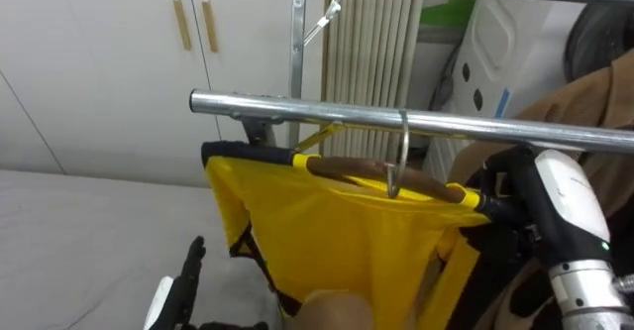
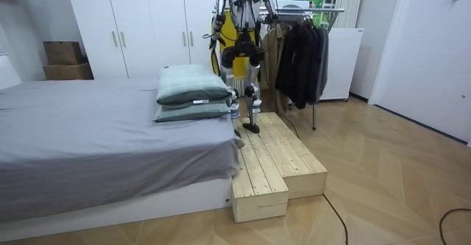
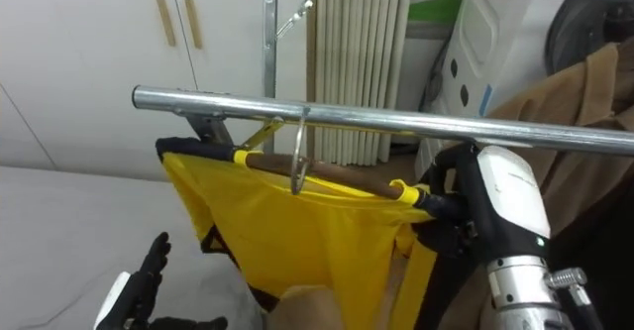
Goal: Hang clothes
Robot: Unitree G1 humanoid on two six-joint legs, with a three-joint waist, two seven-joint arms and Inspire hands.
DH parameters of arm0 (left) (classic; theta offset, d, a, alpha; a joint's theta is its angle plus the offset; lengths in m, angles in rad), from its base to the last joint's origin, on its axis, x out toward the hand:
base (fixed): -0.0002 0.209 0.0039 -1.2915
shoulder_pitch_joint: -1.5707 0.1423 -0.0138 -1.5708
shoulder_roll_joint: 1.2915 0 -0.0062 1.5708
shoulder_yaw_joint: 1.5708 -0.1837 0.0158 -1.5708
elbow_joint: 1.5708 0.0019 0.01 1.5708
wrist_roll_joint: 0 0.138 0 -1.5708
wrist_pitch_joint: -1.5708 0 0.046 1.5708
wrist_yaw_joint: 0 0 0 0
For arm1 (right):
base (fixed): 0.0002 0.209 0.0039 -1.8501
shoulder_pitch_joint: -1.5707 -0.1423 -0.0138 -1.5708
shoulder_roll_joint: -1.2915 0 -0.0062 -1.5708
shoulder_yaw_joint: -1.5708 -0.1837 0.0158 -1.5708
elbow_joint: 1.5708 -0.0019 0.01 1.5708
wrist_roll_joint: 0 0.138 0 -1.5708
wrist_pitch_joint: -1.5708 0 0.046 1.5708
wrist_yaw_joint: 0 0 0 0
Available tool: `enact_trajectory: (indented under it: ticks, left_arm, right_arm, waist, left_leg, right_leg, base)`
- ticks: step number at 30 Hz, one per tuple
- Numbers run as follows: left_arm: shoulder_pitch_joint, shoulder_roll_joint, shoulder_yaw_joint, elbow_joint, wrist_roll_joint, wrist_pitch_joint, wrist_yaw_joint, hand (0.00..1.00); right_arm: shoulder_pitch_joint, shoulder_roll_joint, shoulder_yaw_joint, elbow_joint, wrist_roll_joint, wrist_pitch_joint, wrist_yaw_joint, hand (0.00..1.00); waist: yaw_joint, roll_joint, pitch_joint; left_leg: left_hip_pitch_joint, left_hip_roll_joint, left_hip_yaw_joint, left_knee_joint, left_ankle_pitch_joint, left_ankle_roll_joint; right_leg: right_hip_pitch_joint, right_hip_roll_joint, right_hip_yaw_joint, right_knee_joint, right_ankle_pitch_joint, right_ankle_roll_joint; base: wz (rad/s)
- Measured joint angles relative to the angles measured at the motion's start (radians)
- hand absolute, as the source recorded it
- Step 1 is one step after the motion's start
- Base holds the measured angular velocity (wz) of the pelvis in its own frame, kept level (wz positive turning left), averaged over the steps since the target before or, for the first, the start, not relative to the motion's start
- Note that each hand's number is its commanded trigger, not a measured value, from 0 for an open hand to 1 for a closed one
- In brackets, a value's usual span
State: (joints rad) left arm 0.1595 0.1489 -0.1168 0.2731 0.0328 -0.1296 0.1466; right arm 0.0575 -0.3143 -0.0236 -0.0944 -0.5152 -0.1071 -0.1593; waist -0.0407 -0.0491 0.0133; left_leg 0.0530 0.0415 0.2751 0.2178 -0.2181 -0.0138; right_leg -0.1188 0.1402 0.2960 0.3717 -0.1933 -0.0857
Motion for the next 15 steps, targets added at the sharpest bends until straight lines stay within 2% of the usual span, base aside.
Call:
enact_trajectory:
  ticks: [2,4,6,8,15]
  left_arm:
    - [-0.002,0.001,0.0,-0.001,-0.001,-0.009,0.001,0.0]
    - [-0.008,0.001,0.0,0.002,0.0,-0.018,0.001,0.0]
    - [-0.003,0.003,0.0,0.005,0.0,-0.029,0.001,0.0]
    - [-0.003,0.004,0.0,0.014,0.0,-0.029,0.001,0.0]
    - [-0.001,0.003,-0.003,0.035,0.0,-0.029,-0.006,0.0]
  right_arm:
    - [0.0,0.0,0.0,0.0,0.038,0.0,0.016,1.0]
    - [0.0,-0.005,0.0,0.003,0.098,0.0,0.038,1.0]
    - [0.0,-0.009,0.0,0.003,0.138,0.0,0.057,1.0]
    - [0.0,-0.01,0.0,0.003,0.175,0.0,0.08,1.0]
    - [0.0,-0.013,-0.003,0.005,0.232,0.013,0.139,1.0]
  waist:
    - [0.003,-0.004,0.0022]
    - [0.017,-0.016,0.0096]
    - [0.021,-0.025,0.0125]
    - [0.02,-0.034,0.0114]
    - [0.024,-0.043,0.0094]
  left_leg:
    - [0.001,0.001,-0.001,0.0,0.0,0.0]
    - [0.009,0.001,-0.001,-0.007,0.001,-0.001]
    - [0.013,0.004,-0.003,-0.01,0.003,-0.004]
    - [0.014,0.005,-0.004,-0.013,0.003,-0.004]
    - [0.018,0.008,-0.008,-0.015,0.003,-0.004]
  right_leg:
    - [0.001,0.0,-0.004,0.0,0.0,0.0]
    - [0.005,0.002,-0.002,-0.001,0.0,0.0]
    - [0.014,0.003,0.0,-0.014,0.002,-0.004]
    - [0.018,0.003,-0.005,-0.02,0.003,-0.005]
    - [0.037,0.0,-0.016,-0.049,0.011,-0.007]
  base:
    - [0.0]
    - [0.0]
    - [0.02]
    - [0.04]
    - [0.03]
